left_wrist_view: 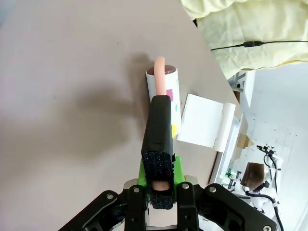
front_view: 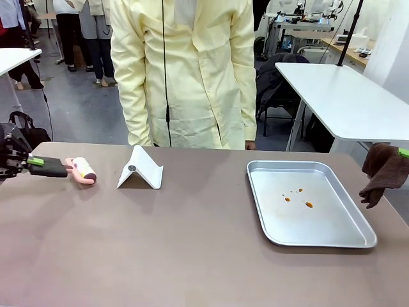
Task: Clean the surface of the table.
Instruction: If a person points to the right, clean the right side of the table with your right hand, and if they point to the left, clean the left side with your left hand, then clean the area not pointed to by the person.
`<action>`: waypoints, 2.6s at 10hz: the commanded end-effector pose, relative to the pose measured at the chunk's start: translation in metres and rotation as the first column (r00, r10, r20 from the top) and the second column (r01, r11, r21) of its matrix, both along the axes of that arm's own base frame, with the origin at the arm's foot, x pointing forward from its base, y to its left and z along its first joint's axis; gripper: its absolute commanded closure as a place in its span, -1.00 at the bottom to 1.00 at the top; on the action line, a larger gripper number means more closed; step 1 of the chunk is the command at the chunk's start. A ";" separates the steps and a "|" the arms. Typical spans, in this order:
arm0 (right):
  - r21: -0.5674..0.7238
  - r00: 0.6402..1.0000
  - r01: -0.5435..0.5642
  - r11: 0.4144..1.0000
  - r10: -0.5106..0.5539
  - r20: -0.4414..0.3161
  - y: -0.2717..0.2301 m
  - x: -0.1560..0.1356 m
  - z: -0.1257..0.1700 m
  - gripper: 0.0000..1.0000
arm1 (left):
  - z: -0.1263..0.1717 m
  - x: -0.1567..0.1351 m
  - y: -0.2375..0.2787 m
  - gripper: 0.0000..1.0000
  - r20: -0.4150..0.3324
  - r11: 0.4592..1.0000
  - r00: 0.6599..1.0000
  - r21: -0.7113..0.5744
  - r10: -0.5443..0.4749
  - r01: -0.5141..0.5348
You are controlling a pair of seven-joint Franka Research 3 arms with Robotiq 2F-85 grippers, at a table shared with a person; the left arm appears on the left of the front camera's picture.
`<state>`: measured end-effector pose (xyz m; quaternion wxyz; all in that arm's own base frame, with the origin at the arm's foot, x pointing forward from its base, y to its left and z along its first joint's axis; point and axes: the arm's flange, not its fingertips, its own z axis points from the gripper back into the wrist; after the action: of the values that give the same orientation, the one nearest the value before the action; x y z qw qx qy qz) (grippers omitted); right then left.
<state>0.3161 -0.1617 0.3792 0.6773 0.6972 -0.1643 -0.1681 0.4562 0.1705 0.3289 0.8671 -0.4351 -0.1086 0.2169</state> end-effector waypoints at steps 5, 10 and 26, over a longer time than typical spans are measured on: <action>0.013 1.000 0.022 1.000 -0.022 -0.014 0.003 0.001 0.007 1.00 | 0.062 -0.035 -0.020 0.56 0.084 0.987 0.996 -0.156 -0.032 0.045; 0.013 1.000 0.022 1.000 -0.022 -0.014 0.003 0.001 0.007 1.00 | 0.190 -0.191 0.023 0.56 0.214 0.890 0.936 -0.308 -0.281 0.337; 0.013 1.000 0.022 1.000 -0.022 -0.014 0.003 0.001 0.007 1.00 | 0.181 -0.270 0.054 0.56 0.268 0.856 0.921 -0.362 -0.284 0.369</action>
<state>0.3165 -0.1624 0.3800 0.6775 0.6968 -0.1645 -0.1685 0.1889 0.2252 0.5059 0.7679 -0.6351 -0.0770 0.0321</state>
